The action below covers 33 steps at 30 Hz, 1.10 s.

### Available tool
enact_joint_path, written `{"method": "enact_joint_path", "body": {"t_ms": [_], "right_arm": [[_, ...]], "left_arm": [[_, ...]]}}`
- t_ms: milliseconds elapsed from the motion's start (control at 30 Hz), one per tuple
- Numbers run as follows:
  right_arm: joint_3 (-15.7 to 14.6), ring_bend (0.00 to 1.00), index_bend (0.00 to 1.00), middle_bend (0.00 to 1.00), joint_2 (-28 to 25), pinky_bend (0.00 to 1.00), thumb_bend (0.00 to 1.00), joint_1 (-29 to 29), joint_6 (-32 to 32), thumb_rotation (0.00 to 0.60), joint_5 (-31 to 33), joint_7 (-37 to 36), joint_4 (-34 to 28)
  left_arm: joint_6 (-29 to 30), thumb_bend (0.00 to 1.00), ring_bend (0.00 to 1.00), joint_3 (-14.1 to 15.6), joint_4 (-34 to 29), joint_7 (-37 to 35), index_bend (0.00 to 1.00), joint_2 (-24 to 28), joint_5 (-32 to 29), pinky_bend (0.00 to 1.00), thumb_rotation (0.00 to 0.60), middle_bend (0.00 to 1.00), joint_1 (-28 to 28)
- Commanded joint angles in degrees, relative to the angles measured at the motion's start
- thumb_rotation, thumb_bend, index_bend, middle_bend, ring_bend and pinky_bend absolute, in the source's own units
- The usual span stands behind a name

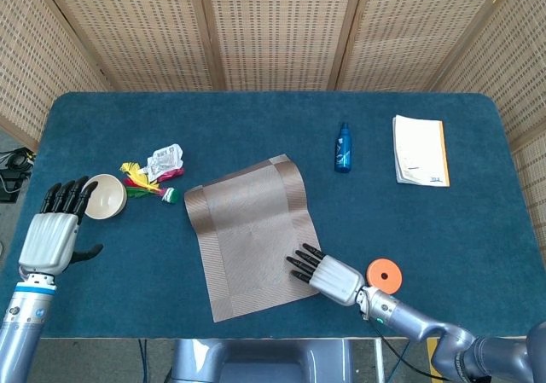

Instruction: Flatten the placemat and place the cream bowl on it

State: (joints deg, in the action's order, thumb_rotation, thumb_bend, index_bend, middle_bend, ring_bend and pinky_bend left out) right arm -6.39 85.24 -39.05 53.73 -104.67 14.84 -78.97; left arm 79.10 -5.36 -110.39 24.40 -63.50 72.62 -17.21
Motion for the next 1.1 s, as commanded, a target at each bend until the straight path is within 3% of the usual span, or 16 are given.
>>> {"method": "enact_joint_path", "body": {"t_ms": [33,433,700,967,1100], "right_arm": [[-0.2,0.00,0.31,0.00,-0.2,0.00,0.59,-0.1,0.2,0.600,0.0,-0.3,0.2],[-2.1,0.00,0.70,0.00,1.0,0.00,0.74,-0.1,6.3,0.600,-3.9,-5.6,3.6],[-4.9,0.00,0.72,0.00,-1.7,0.00,0.74,0.4,11.8,0.600,-8.7,-5.5,3.3],[-8.1,0.00,0.72,0.01,-11.4,0.00,0.74,1.3,16.5,0.600,-14.1,0.7,0.9],[-7.1,0.00,0.73,0.03,-16.7,0.00,0.73,0.6,17.0,0.600,-14.0,2.8,1.5]], "left_arm": [[0.0,0.00,0.00,0.0,0.0,0.0,0.00,0.0,0.1,0.00,0.600,0.00,0.0],[-0.3,0.00,0.00,0.0,0.0,0.2,0.00,-0.1,0.4,0.00,0.600,0.00,0.1],[-0.4,0.00,0.00,0.1,-0.3,-0.3,0.00,0.2,0.8,0.00,0.600,0.00,0.3],[-0.4,0.00,0.00,0.1,-0.5,-0.7,0.00,0.4,1.1,0.00,0.600,0.00,0.5],[-0.4,0.00,0.00,-0.1,-0.5,-1.0,0.00,0.6,0.9,0.00,0.600,0.00,0.5]]}}
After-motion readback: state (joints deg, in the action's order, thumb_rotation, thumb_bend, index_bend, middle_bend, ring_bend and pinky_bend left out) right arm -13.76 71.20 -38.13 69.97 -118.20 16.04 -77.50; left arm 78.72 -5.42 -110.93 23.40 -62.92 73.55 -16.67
